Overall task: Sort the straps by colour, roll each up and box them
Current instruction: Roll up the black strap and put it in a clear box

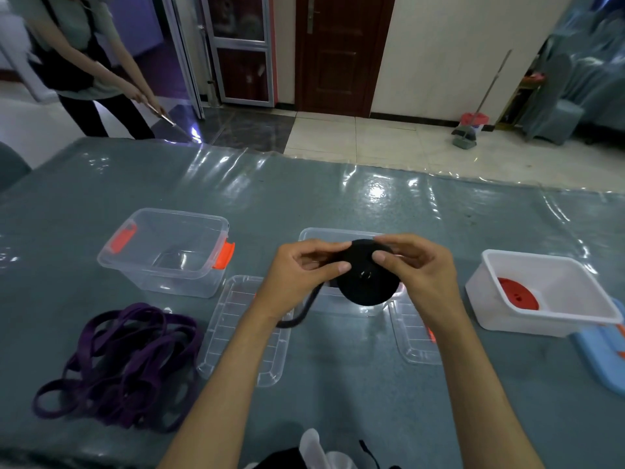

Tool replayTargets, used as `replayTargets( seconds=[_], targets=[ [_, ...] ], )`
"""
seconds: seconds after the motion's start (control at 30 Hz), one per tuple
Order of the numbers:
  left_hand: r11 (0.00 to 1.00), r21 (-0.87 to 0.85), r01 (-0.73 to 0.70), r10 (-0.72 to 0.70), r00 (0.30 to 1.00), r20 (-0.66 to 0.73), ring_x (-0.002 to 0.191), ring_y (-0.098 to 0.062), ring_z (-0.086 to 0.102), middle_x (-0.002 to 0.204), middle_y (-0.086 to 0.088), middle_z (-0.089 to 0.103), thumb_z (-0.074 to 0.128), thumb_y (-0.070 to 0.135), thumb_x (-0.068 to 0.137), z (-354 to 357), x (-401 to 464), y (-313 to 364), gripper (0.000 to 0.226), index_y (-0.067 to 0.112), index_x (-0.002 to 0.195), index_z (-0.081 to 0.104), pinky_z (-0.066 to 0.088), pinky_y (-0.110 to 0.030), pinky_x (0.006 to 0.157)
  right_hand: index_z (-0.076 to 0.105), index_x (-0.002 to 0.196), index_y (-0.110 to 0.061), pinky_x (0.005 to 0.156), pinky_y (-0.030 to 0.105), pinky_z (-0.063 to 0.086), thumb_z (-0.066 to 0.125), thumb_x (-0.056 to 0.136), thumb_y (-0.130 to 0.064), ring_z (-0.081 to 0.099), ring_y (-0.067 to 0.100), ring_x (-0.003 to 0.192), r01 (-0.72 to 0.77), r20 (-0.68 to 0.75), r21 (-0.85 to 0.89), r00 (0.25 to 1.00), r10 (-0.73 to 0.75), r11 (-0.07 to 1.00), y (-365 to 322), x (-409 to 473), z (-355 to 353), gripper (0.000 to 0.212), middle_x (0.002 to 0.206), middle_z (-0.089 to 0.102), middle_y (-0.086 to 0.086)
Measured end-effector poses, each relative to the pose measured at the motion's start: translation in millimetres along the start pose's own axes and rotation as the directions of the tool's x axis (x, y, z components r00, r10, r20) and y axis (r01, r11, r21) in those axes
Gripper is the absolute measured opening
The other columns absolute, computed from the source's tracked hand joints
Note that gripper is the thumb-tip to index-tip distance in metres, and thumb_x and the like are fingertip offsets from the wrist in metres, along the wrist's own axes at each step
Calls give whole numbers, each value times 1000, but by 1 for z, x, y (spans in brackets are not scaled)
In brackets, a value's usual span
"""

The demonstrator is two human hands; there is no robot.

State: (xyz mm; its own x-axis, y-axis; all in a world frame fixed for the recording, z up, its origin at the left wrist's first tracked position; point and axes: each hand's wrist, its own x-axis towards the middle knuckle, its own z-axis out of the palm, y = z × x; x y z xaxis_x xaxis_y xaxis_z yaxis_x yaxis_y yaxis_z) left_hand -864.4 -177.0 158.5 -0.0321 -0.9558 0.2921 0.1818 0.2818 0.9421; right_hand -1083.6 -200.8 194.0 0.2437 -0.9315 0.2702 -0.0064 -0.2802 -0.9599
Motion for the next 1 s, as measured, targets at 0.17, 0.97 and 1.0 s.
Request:
replayTargets(
  seconds=[0.17, 0.97, 1.0],
  targets=[
    [996, 90, -2, 7, 999, -49, 103, -20, 78, 106, -2, 81, 92, 19, 79, -9, 1, -2, 26, 28, 102, 84, 59, -24, 92, 65, 90, -15, 71, 26, 60, 88, 82, -12, 80, 24, 85, -75, 105, -58, 991, 81, 995, 3, 0, 0, 24, 88, 79, 10],
    [975, 202, 95, -104, 994, 35, 96, -13, 78, 99, 2, 82, 92, 28, 80, -13, -2, -8, 18, 32, 95, 83, 57, -18, 84, 68, 115, -24, 77, 33, 64, 86, 85, -9, 79, 30, 88, -163, 258, -84, 949, 180, 983, 20, -6, 1, 38, 90, 80, 13],
    [976, 188, 112, -126, 990, 63, 99, -11, 78, 104, 5, 82, 91, 24, 82, -15, -2, -7, 23, 34, 101, 83, 56, -16, 86, 72, 118, -25, 80, 34, 65, 86, 85, -9, 79, 29, 90, -138, 220, -62, 964, 148, 989, 19, -7, 1, 40, 92, 81, 12]
  ],
)
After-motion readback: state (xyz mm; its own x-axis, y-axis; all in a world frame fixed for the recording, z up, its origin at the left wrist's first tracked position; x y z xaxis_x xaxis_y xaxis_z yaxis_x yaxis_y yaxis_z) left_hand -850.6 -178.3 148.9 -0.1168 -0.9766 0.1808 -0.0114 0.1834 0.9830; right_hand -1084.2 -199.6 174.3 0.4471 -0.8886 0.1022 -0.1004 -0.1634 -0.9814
